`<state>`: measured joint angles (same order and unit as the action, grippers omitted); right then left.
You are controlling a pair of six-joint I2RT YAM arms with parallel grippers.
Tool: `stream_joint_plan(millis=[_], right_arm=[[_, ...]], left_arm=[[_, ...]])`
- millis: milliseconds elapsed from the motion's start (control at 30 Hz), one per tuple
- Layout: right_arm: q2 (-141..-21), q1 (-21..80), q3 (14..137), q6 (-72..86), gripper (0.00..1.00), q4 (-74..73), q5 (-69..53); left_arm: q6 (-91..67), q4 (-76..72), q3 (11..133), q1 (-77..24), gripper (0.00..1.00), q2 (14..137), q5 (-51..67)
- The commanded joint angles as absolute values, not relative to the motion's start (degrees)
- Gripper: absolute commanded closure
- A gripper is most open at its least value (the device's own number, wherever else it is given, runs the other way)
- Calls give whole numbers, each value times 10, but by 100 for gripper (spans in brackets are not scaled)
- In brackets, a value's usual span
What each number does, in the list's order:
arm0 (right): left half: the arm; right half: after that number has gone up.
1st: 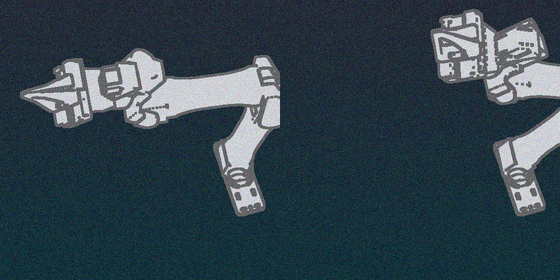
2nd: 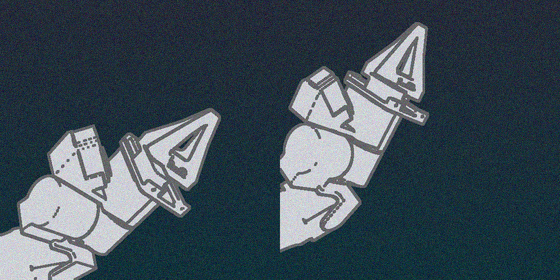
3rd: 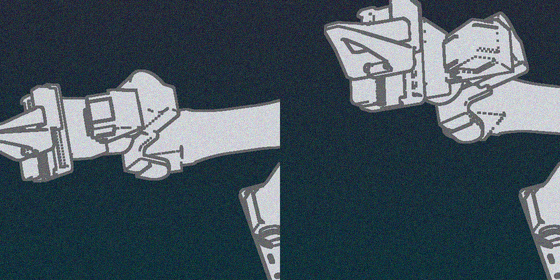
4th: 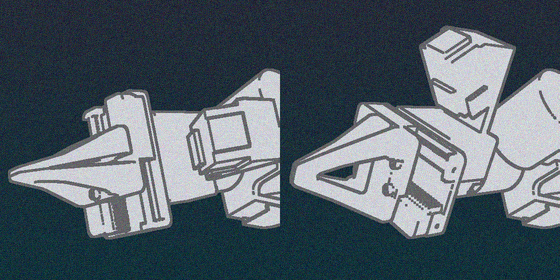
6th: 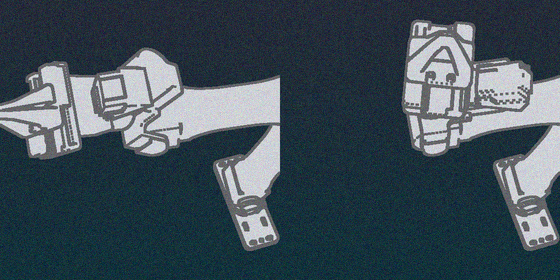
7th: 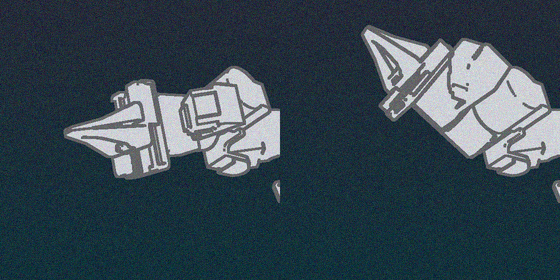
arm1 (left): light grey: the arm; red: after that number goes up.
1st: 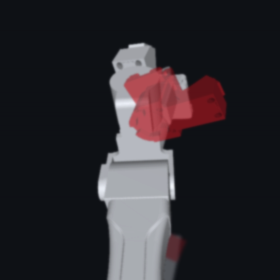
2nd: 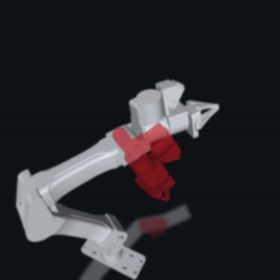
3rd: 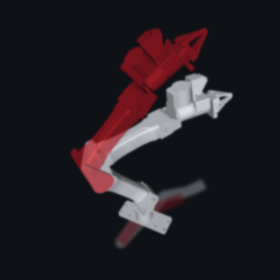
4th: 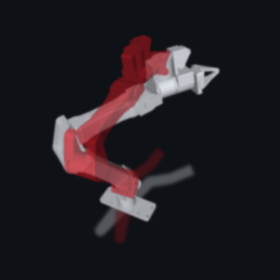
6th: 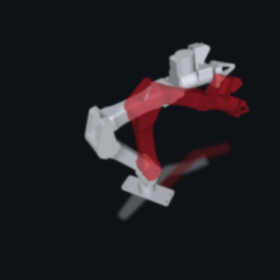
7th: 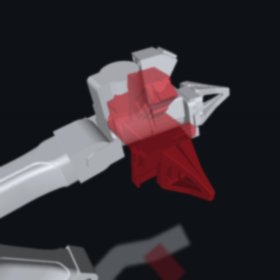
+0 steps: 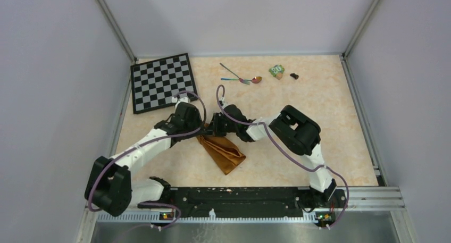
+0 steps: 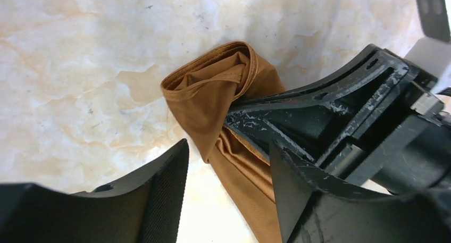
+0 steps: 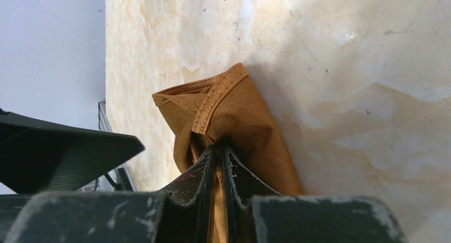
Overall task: Fold the napkin into a case and place the utensils inside
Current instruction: Grasp the top corner of the smaller rectangle folded napkin from the folded napkin.
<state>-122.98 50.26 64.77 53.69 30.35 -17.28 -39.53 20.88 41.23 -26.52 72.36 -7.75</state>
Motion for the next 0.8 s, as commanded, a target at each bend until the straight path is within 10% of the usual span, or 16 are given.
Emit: stream_joint_plan(millis=[0, 367, 767], right_arm=[[-1233, 508, 637, 515, 91, 273, -141], [-1222, 519, 659, 532, 94, 280, -168], [-1240, 527, 690, 535, 96, 255, -173]], left_arm=[[-424, 213, 371, -247, 37, 662, -87], [-449, 99, 299, -242, 76, 742, 11], [-465, 81, 303, -301, 79, 795, -15]])
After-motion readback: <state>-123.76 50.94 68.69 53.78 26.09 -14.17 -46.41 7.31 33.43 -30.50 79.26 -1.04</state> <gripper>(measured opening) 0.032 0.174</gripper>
